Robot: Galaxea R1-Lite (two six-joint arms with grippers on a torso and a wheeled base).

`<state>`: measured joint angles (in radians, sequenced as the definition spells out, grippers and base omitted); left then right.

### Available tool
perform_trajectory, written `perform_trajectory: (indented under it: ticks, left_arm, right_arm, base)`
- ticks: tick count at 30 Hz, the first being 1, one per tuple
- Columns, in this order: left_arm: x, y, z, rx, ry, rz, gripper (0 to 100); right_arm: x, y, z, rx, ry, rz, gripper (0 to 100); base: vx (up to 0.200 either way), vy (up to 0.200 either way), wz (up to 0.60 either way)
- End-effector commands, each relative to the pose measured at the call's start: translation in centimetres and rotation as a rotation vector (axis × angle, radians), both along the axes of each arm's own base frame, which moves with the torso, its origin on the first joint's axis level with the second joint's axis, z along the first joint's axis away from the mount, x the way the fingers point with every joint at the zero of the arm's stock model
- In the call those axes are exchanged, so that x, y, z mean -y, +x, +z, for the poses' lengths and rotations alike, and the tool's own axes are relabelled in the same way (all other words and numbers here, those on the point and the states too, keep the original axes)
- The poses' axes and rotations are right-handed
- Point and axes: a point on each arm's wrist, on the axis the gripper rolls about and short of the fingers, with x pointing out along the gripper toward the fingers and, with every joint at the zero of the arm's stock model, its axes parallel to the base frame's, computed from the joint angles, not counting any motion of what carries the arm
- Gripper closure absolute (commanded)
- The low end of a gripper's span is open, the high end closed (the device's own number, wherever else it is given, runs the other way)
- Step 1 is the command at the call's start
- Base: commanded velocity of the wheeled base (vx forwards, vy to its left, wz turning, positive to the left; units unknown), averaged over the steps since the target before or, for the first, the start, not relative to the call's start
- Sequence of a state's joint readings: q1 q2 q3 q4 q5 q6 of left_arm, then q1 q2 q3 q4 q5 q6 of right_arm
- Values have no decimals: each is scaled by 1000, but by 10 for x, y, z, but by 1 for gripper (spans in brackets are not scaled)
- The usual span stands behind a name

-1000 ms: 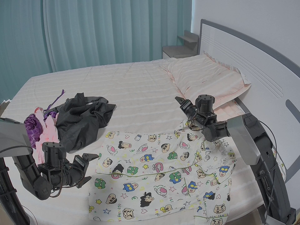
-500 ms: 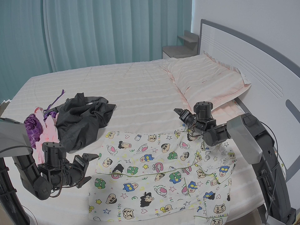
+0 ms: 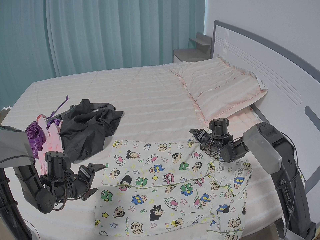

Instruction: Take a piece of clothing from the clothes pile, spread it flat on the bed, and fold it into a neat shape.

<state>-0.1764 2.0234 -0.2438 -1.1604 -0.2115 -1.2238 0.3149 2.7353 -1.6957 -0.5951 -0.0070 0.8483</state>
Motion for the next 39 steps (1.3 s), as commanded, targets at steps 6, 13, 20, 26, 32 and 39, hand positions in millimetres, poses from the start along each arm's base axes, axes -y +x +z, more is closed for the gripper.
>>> perform_trajectory:
  ticks: [6,13,20,26,32,39]
  left_arm:
    - [0,0,0,1,0,0,0]
    - [0,0,0,-1,0,0,0]
    - [0,0,0,1,0,1,0]
    - [0,0,0,1,0,3,0]
    - [0,0,0,-1,1,3,0]
    - [0,-1,0,-2,0,0,0]
  right_arm:
    - [-4,-2,-15,-27,-12,11,0]
    - [-2,0,-14,-35,-11,7,0]
    - [-22,22,7,113,82,25,0]
    - [-61,18,69,313,268,66,0]
    - [-55,20,54,237,179,59,0]
    - [-20,32,50,222,130,-11,0]
  base:
    - [0,0,0]
    - [0,0,0]
    - [0,0,0]
    - [0,0,0]
    - [0,0,0]
    - [0,0,0]
